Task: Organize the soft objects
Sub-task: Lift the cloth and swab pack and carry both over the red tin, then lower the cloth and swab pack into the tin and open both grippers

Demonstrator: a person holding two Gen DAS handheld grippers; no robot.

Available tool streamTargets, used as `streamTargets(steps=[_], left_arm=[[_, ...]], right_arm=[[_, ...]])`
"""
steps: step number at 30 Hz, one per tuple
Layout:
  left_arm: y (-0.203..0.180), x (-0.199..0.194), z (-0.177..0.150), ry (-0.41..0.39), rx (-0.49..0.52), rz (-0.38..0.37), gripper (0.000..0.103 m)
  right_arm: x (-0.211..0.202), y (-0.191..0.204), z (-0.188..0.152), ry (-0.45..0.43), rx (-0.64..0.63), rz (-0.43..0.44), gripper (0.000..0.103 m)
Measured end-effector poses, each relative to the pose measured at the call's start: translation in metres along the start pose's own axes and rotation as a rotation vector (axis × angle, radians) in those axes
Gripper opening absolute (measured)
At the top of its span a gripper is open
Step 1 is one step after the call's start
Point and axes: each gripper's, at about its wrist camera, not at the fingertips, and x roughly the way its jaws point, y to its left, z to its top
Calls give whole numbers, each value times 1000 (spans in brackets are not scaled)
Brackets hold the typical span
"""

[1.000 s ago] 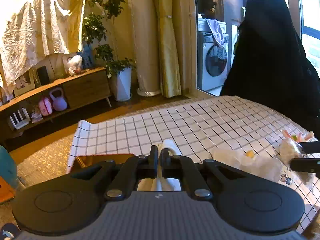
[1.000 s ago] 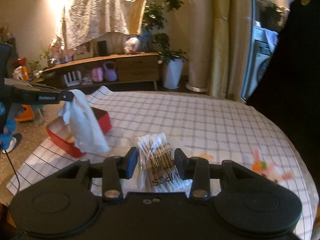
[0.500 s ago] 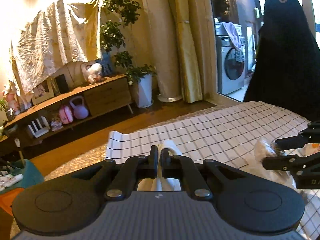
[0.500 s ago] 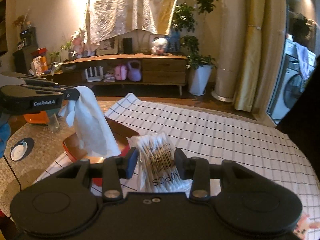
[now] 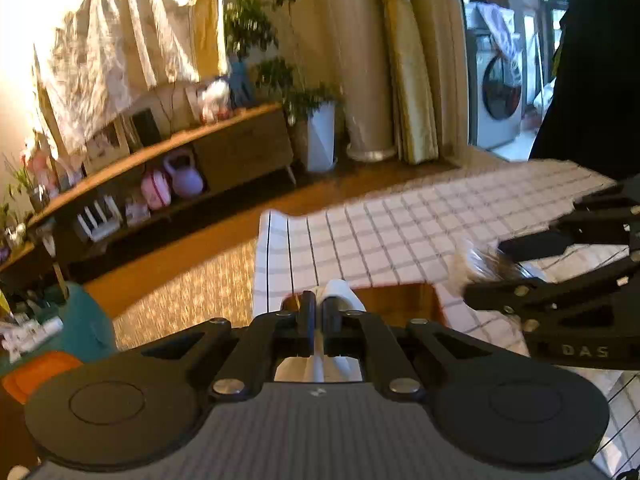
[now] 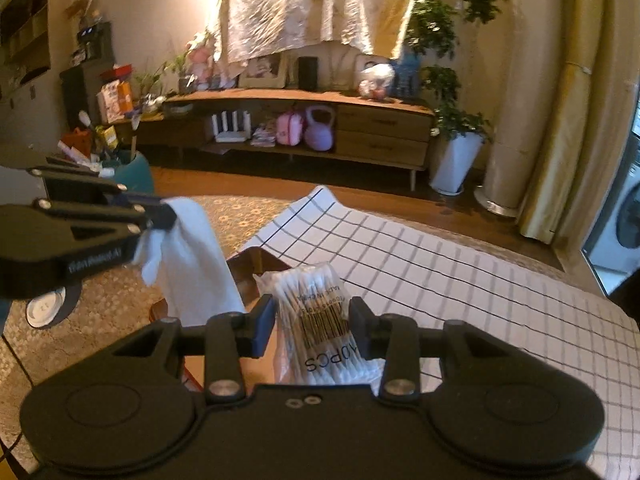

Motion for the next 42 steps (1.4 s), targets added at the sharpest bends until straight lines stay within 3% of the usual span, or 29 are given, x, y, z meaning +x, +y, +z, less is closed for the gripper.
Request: streamTargets(steps=[10, 21, 35, 42], left_arm=[[3, 53, -31, 123, -3, -40, 4], [1, 99, -50, 205, -13, -82, 4], [-9, 120, -66, 269, -18, -138, 4], [-14, 113, -68, 265, -17, -132, 11]], right_arm=[[67, 20, -1, 68, -103, 23, 39], [115, 15, -19, 151, -67, 58, 39], [131, 3, -25, 198, 62, 101, 40], [122, 1, -24, 200, 86, 121, 49]])
